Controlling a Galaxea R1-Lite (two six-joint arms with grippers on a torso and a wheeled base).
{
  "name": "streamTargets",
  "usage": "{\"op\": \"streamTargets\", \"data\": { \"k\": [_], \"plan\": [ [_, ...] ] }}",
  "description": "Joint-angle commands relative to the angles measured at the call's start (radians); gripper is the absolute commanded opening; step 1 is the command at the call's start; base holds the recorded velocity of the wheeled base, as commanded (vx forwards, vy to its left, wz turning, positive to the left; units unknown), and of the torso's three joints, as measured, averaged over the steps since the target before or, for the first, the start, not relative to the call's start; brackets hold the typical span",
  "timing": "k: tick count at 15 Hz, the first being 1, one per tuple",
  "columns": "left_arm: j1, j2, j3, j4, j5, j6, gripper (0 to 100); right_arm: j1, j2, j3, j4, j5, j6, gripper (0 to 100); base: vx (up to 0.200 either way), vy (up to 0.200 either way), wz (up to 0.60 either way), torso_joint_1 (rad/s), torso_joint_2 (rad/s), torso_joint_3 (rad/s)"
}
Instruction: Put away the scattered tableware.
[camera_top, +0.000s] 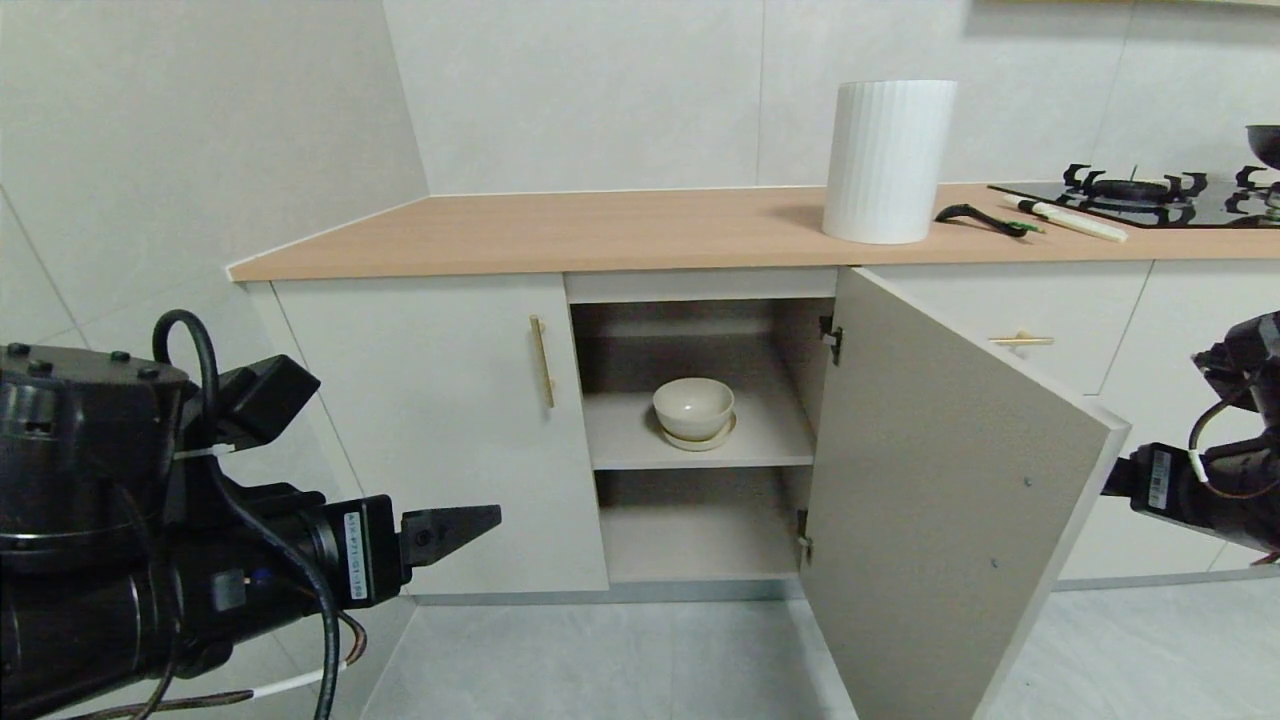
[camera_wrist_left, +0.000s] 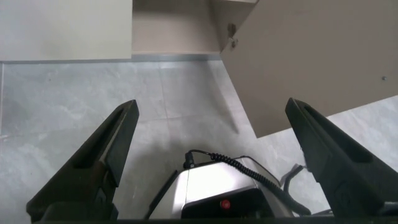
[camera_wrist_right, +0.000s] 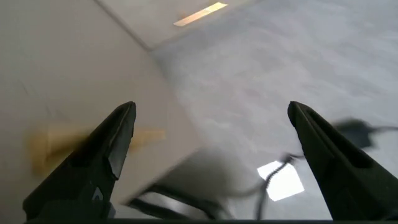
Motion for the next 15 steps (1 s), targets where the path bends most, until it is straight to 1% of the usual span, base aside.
{"op": "streamTargets", "data": {
  "k": [1,5,6,8,9,10,12,13,14,15],
  "plan": [
    [0.0,0.002,0.0,0.0,0.0,-0.001,100,0.03,0.027,0.006,-0.007,0.002,0.007,100,0.0,0.0,0.0,0.0,0.0,0.0],
    [0.0,0.002,-0.004,0.0,0.002,-0.002,100,0.085,0.023,-0.002,-0.009,0.042,0.03,100,0.0,0.0,0.0,0.0,0.0,0.0],
    [0.0,0.002,-0.006,0.0,0.002,-0.002,100,0.144,0.035,-0.02,-0.015,0.085,0.029,100,0.0,0.0,0.0,0.0,0.0,0.0],
    [0.0,0.002,-0.008,-0.002,0.002,-0.004,100,0.21,0.075,-0.065,-0.024,0.137,0.026,100,0.0,0.0,0.0,0.0,0.0,0.0],
    [0.0,0.001,-0.008,-0.002,0.003,-0.002,100,0.24,0.099,-0.098,-0.023,0.146,0.022,100,0.0,0.0,0.0,0.0,0.0,0.0],
    [0.0,0.001,-0.009,-0.002,0.005,-0.002,100,0.298,0.15,-0.146,-0.023,0.151,0.021,100,0.0,0.0,0.0,0.0,0.0,0.0],
    [0.0,0.001,-0.009,-0.002,0.008,-0.001,100,0.369,0.237,-0.213,-0.024,0.149,0.021,100,0.0,0.0,0.0,0.0,0.0,0.0],
    [0.0,-0.001,-0.008,0.0,0.011,-0.001,100,0.4,0.303,-0.272,-0.024,0.149,0.021,100,0.0,0.0,0.0,0.0,0.0,0.0],
    [0.0,0.001,-0.008,0.0,0.011,-0.001,100,0.409,0.34,-0.309,-0.024,0.149,0.021,100,0.0,0.0,0.0,0.0,0.0,0.0],
    [0.0,0.001,-0.008,0.0,0.011,-0.001,100,0.418,0.411,-0.375,-0.026,0.149,0.021,100,0.0,0.0,0.0,0.0,0.0,0.0]
  ]
}}
